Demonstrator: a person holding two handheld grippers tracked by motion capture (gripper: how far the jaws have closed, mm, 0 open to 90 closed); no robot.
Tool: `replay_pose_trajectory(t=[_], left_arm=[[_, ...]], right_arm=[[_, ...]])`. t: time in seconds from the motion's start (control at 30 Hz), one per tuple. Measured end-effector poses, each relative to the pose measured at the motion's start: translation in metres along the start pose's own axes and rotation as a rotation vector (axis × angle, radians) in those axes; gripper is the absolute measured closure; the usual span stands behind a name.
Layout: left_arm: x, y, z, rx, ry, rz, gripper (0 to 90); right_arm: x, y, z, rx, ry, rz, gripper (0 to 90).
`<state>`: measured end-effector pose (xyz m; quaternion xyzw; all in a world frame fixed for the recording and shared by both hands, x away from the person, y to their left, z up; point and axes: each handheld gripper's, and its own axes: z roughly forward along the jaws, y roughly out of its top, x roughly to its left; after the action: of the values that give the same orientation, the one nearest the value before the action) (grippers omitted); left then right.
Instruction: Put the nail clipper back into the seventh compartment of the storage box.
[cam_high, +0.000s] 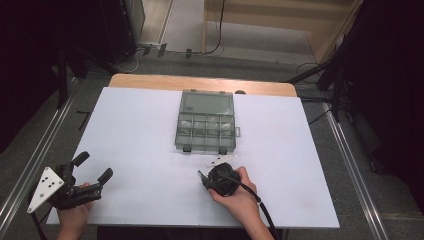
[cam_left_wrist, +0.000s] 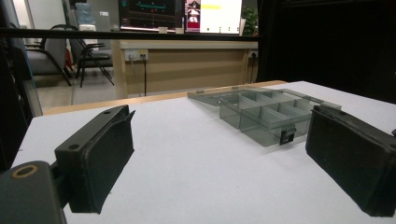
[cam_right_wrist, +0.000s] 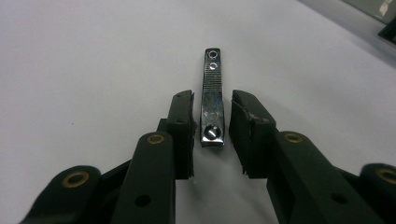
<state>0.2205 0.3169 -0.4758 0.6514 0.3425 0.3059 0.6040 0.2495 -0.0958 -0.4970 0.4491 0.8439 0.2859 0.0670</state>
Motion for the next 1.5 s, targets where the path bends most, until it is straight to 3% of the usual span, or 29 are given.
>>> replay_pose_trajectory(t=[0.2, 0.3, 0.43, 1.5], left_arm=[[0.000, 0.000, 0.000, 0.002, 0.000, 0.001, 7.2], [0.000, 0.000, 0.000, 0.002, 0.000, 0.002, 7.2], [-0.001, 0.000, 0.000, 0.003, 0.001, 0.002, 7.3], [-0.001, 0.000, 0.000, 0.004, -0.001, 0.004, 7.3]], right_arm=[[0.006, -0.002, 0.002, -0.011, -0.055, -0.037, 77.5], [0.006, -0.003, 0.003, -0.020, -0.063, -0.027, 80.7], [0.004, -0.005, 0.002, -0.034, -0.047, 0.002, 81.2], [-0.009, 0.002, -0.019, -0.102, -0.020, 0.019, 81.5]])
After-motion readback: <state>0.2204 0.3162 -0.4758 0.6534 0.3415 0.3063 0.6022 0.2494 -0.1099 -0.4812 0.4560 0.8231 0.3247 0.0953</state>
